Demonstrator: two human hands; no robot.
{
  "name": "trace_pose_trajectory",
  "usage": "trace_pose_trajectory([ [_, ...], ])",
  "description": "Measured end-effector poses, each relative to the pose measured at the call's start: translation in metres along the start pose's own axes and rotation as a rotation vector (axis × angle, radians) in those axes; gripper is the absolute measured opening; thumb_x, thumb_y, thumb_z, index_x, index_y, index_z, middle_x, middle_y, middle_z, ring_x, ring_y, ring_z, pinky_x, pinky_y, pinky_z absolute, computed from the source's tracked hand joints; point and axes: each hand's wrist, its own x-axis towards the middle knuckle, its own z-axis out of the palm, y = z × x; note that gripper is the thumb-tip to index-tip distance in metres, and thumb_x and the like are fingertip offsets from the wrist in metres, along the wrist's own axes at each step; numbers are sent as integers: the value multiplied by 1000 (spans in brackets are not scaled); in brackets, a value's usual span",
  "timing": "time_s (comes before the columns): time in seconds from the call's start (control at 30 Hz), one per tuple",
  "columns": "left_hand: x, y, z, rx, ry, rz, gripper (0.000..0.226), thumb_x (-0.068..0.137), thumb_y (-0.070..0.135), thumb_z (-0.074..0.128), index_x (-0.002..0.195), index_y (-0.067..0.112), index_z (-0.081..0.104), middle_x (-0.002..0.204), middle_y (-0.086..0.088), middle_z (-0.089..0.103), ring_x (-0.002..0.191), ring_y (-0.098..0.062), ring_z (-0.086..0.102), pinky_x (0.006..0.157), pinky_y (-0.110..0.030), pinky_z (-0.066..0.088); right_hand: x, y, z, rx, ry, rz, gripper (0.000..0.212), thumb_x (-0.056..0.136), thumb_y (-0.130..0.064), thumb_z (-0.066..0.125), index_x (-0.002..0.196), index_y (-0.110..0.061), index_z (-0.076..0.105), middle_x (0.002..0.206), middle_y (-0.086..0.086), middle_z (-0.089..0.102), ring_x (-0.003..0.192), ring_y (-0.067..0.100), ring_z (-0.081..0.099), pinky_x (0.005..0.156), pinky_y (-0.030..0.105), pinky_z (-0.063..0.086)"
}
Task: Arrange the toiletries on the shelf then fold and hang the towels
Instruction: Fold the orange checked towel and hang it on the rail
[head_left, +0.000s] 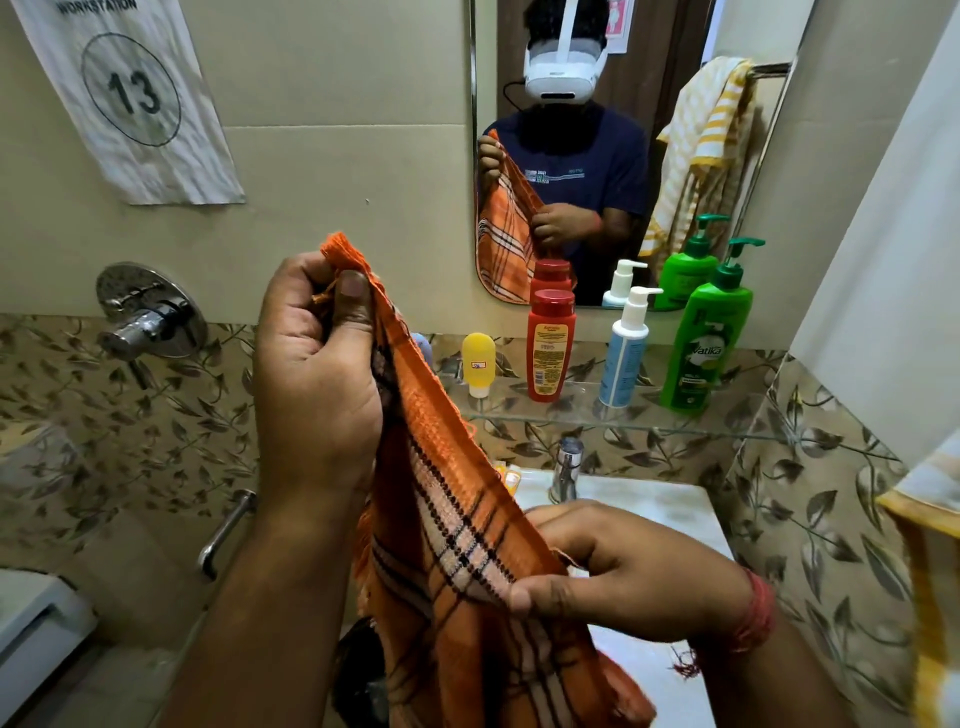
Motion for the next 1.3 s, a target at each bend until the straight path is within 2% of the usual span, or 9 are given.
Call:
trace_pose_trajectory([
  [0.17, 0, 4, 1, -59, 67, -19, 19, 106, 10, 45, 92, 19, 52, 77, 0, 55, 48, -1, 63, 46, -12, 48, -5, 6, -5, 95, 130, 6, 17, 98, -15, 58, 87, -16, 70, 90, 0, 67, 86, 21, 64, 76, 38, 53],
  [0.23, -1, 4, 0, -61, 78, -24, 19, 106, 9, 45, 91, 19, 53, 76, -1, 54, 48, -1, 62, 46, -12, 48, -6, 14, -2, 137, 154, 15, 22, 99, -17, 56, 90, -3, 70, 95, 16, 66, 89, 35, 64, 80, 53, 53],
  [0.3, 1, 2, -2, -50, 91, -34, 21, 106, 9, 45, 90, 19, 53, 75, 0, 54, 49, -1, 61, 46, -13, 48, -7, 19, 2, 187, 173, 5, 27, 99, -15, 54, 94, 6, 68, 98, 23, 64, 91, 43, 61, 82, 55, 52],
  [0.37, 4, -1, -7, -17, 111, -32, 22, 105, 12, 47, 88, 23, 56, 76, 2, 56, 55, 0, 59, 50, -15, 49, -9, 22, 4, 218, 197, 5, 29, 99, -16, 53, 96, 9, 68, 99, 25, 63, 93, 44, 60, 84, 52, 51],
  [0.47, 9, -8, -17, 26, 147, -32, 20, 104, 16, 51, 89, 27, 59, 78, 7, 60, 69, -8, 58, 60, -23, 52, -12, 26, 5, 194, 213, 32, 46, 97, -34, 57, 95, 11, 67, 98, 31, 58, 94, 48, 57, 83, 63, 46],
  [0.67, 6, -12, -26, 32, 189, -27, 18, 104, 16, 51, 91, 26, 59, 79, 8, 59, 74, -10, 56, 68, -26, 52, -24, 35, 13, 63, 153, 117, 31, 95, -33, 63, 94, -4, 71, 96, 17, 64, 92, 34, 64, 82, 52, 51],
  [0.8, 6, -13, -31, 42, 222, -16, 20, 104, 13, 51, 89, 25, 58, 75, 13, 57, 67, 0, 54, 64, -18, 50, -34, 37, 7, 133, 293, 122, 43, 92, -39, 64, 92, 3, 64, 90, 28, 58, 85, 42, 60, 77, 60, 48],
  [1.1, 8, -23, -32, 39, 263, -76, 18, 105, 15, 51, 91, 24, 58, 80, 11, 59, 67, 3, 56, 67, -16, 50, -48, 42, -7, -181, 447, 140, 31, 82, -44, 65, 91, -15, 61, 85, 7, 62, 82, 30, 62, 74, 58, 52],
  [1.3, 11, -34, -38, 14, 320, -134, 15, 104, 15, 52, 95, 24, 59, 81, 9, 60, 68, 1, 59, 69, -18, 53, -51, 45, -16, -403, 456, 96, 13, 86, -23, 73, 94, -27, 63, 94, -11, 62, 91, 12, 61, 76, 41, 53],
])
